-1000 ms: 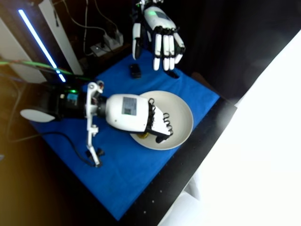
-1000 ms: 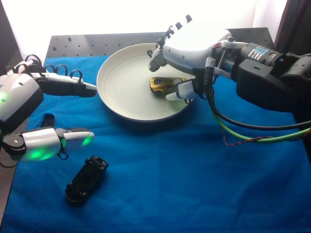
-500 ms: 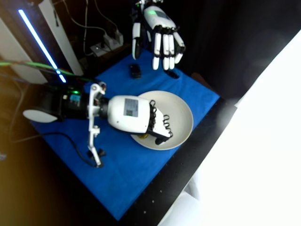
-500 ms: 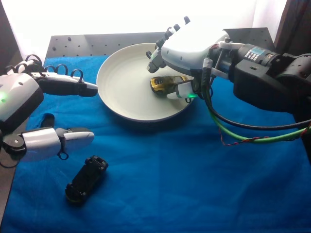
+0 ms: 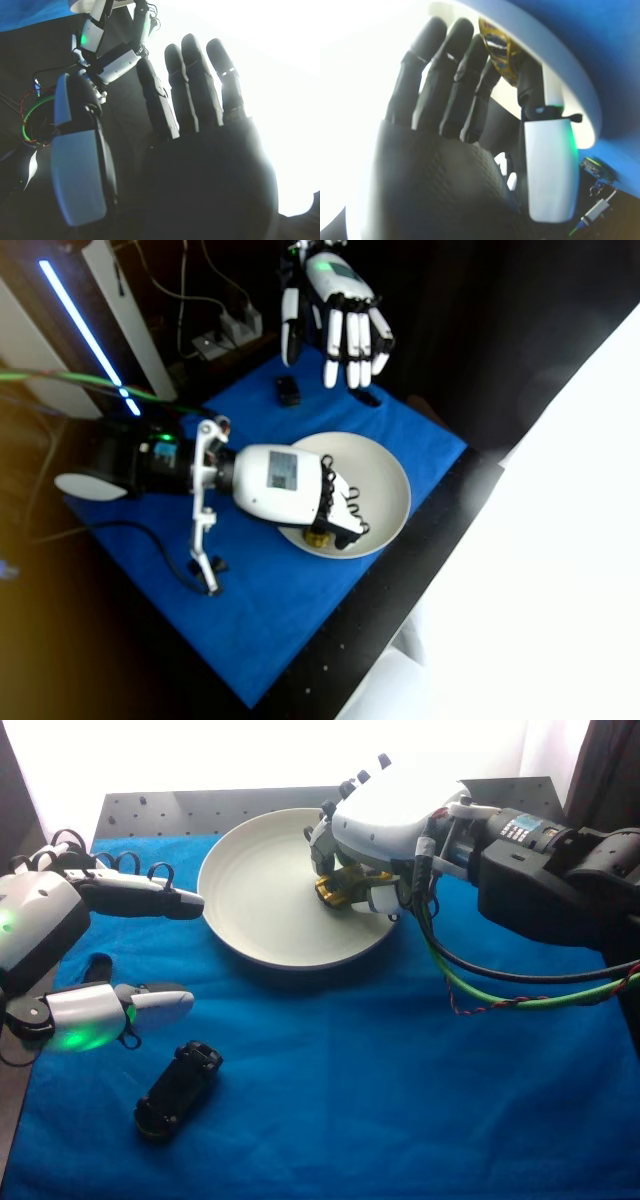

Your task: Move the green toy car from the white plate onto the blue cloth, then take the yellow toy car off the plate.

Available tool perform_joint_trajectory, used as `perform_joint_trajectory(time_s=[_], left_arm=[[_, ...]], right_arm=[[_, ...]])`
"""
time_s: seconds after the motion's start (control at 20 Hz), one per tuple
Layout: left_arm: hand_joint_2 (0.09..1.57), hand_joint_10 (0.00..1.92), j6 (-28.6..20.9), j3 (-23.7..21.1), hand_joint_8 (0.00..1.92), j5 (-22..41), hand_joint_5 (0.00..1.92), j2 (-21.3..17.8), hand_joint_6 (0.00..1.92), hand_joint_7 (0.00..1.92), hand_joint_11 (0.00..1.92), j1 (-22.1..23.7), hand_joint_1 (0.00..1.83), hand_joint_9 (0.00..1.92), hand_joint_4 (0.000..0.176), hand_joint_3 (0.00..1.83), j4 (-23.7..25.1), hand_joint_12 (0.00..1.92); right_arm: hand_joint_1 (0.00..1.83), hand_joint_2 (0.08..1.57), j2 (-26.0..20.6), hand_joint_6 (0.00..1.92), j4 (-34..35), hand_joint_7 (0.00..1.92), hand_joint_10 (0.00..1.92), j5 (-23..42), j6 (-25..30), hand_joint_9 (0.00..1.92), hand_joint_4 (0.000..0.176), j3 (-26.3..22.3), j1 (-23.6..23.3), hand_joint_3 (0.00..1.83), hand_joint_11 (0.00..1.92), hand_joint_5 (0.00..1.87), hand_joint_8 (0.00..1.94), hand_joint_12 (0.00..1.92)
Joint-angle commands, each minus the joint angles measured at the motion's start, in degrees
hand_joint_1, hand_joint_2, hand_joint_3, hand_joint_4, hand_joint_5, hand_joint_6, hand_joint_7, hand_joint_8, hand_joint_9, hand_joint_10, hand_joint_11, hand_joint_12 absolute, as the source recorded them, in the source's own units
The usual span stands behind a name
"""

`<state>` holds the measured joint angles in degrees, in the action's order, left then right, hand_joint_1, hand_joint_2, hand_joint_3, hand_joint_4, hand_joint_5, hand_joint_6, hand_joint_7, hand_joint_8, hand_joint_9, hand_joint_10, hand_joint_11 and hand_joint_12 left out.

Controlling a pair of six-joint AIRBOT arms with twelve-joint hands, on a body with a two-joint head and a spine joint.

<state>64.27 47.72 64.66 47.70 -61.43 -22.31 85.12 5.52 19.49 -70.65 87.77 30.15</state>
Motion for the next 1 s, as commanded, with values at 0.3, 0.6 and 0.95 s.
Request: perform_joint_trajectory(time_s=[0.3, 0.6, 0.95], left_arm=[[1.04, 0.02, -0.53, -0.09, 0.0, 7.47, 0.78, -0.07, 0.01, 0.61, 0.06, 0.4, 0.84, 0.58, 0.088, 0.0, 0.92, 1.18], [1.09, 0.0, -0.52, 0.04, 0.0, 7.42, 0.69, 0.01, 0.0, 0.54, 0.05, 0.29, 0.69, 0.52, 0.125, 0.0, 0.53, 1.26], [1.08, 0.01, -0.52, -0.12, 0.0, 7.39, 0.72, -0.03, 0.0, 0.54, 0.06, 0.04, 0.74, 0.53, 0.086, 0.0, 0.08, 1.27]], right_arm=[[1.33, 1.17, 0.27, 1.16, -0.35, 0.84, 1.27, 5.38, -0.43, 0.79, 0.0, -0.18, -0.87, 0.0, 0.44, 0.88, 1.09, 1.44], [1.37, 1.15, -2.17, 1.1, -0.33, 0.89, 1.37, 8.33, -0.43, 0.86, 0.0, -2.48, -0.88, 0.0, 0.66, 0.85, 1.07, 1.48], [1.37, 1.16, -10.72, 1.07, -0.37, 0.9, 1.45, 13.61, -0.44, 0.82, 0.0, -10.31, -0.88, 0.0, 0.68, 0.84, 1.14, 1.68]])
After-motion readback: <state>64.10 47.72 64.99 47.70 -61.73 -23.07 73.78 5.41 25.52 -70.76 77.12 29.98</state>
